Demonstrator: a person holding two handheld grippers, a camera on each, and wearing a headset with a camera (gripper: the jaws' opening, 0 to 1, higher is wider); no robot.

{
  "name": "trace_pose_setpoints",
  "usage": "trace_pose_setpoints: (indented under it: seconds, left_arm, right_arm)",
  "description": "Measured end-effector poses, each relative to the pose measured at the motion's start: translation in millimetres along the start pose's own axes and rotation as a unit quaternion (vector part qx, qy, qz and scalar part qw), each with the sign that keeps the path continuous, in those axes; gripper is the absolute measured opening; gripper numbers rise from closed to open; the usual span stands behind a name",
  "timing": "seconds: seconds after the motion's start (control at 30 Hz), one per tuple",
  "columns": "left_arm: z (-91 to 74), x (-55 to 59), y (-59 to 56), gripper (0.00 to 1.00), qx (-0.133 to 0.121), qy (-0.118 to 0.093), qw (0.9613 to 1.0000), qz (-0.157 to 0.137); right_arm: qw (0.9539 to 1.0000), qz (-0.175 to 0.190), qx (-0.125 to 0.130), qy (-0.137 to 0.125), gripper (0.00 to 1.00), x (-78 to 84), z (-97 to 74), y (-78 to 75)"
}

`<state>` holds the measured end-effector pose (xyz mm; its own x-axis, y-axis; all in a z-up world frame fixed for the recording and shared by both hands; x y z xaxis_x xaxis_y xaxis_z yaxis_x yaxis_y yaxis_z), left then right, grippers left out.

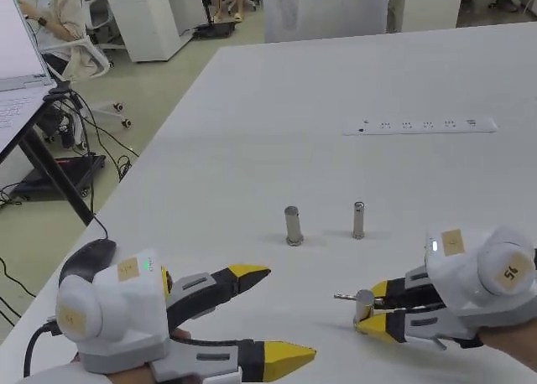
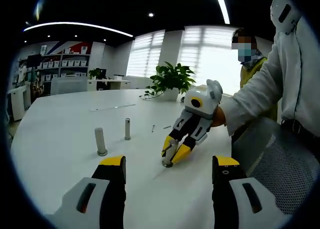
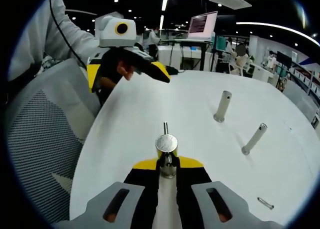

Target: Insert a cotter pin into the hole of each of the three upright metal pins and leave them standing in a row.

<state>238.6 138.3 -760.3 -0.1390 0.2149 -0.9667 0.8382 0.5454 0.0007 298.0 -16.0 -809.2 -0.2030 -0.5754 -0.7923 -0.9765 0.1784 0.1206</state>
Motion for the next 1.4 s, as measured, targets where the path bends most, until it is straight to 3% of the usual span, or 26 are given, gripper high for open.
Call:
trace_pose_setpoints:
  seconds: [0.57,1.4]
  left_arm:
    - [-16.8,-3.0,1.3,0.7,-0.022,-0.005,0.9997,-0.003]
    - [-33.6,-1.7,1.0,0.69,-0.043,-0.003,0.999,-0.006]
  right_arm:
    - [0.9997,-0.011,-0.009,-0.019,0.11,-36.7,26.7,-14.6]
    - [0.9996,-0.011,-0.022,-0.018,0.12,-52.0,71.7,-19.0]
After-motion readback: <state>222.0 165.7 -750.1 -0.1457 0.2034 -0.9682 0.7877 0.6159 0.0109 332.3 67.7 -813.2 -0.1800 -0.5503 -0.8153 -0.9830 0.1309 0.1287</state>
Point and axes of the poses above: the centre of the closed fingertips' face, and the gripper's own axes: z roughly forward along the fingers, y roughly to its left, x roughly out of its underside, the point moved 6 cm from there along -z, roughly backward along the fingers, and after that the axes turned 11 degrees about z, right-handed, at the moved point
